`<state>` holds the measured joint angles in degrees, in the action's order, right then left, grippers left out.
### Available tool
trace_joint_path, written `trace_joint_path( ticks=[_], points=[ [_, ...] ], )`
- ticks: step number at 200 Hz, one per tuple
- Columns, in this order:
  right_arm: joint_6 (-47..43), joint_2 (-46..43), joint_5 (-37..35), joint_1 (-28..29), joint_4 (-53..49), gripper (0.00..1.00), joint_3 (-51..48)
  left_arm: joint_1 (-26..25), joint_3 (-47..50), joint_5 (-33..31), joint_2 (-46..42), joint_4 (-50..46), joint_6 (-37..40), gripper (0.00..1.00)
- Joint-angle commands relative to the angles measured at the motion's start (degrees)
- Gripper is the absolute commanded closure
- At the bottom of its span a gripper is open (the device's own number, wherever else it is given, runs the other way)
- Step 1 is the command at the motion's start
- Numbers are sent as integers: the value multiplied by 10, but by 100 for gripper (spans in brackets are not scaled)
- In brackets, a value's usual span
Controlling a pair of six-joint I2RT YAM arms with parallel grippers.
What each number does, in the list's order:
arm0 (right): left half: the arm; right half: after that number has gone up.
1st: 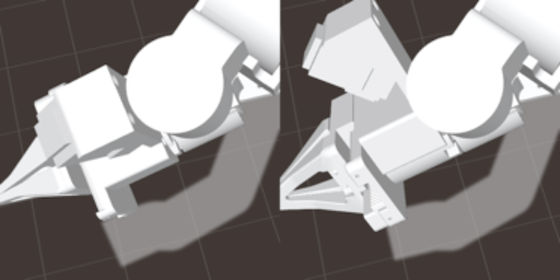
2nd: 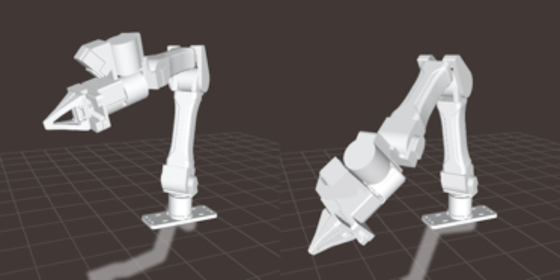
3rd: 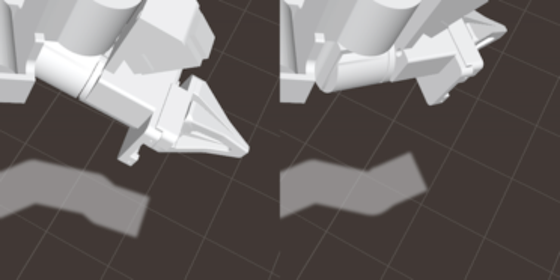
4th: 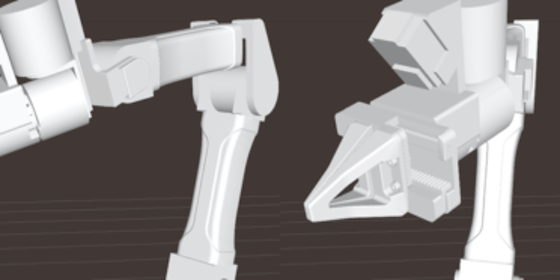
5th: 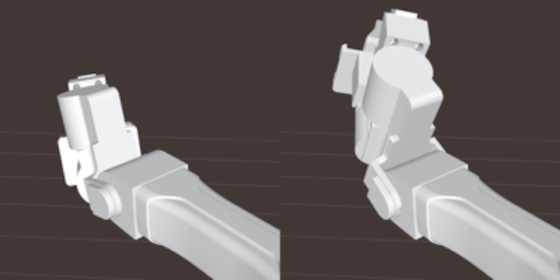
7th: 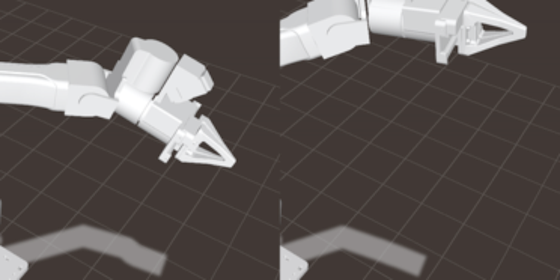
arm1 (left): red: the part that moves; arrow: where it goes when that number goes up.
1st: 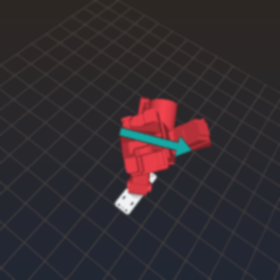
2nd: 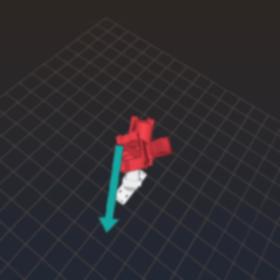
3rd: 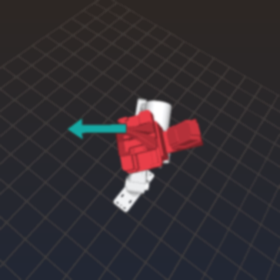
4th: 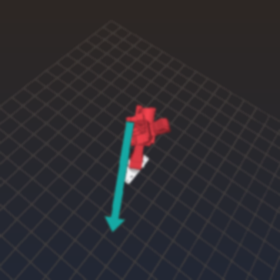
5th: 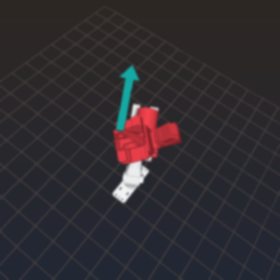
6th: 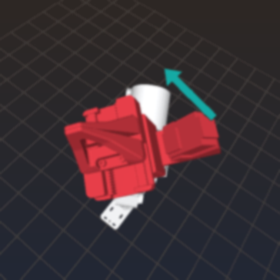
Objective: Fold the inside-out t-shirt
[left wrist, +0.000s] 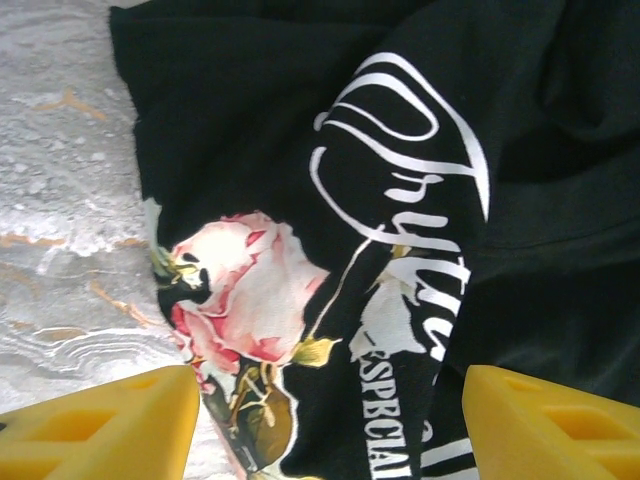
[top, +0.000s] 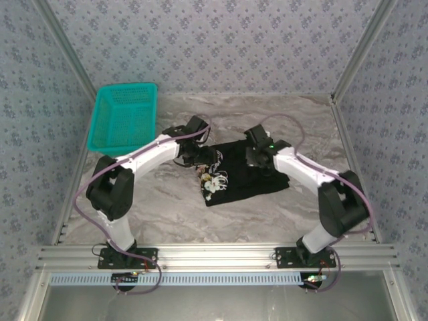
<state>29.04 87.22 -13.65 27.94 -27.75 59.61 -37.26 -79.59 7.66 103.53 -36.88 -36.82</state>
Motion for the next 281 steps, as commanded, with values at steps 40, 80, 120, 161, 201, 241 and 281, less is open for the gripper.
trace_joint_path(
  ticks=[40, 80, 120, 161, 201, 241, 281],
  points=[
    [30, -143, 48, -139, -58, 77, -157, -32, 18, 37, 10, 41, 21, 30],
    [26, -132, 86, -212, -59, 54, -185, -37, 17, 33, 25, 41, 33, 29],
    [18, -182, 69, -220, -92, 46, -173, -44, 23, 16, 17, 37, 52, 29],
    [-82, -211, 209, -194, 25, 36, -169, -48, 35, -7, -4, 43, 59, 28],
    [-136, -85, 239, -218, 29, 34, -102, -48, 36, -13, 0, 44, 70, 28],
    [-89, -55, 185, -261, -17, 66, -85, -48, 48, -19, -3, 44, 67, 28],
    [-74, -85, 118, -281, -21, 45, -73, -47, 47, -22, -1, 47, 74, 27]
  ],
)
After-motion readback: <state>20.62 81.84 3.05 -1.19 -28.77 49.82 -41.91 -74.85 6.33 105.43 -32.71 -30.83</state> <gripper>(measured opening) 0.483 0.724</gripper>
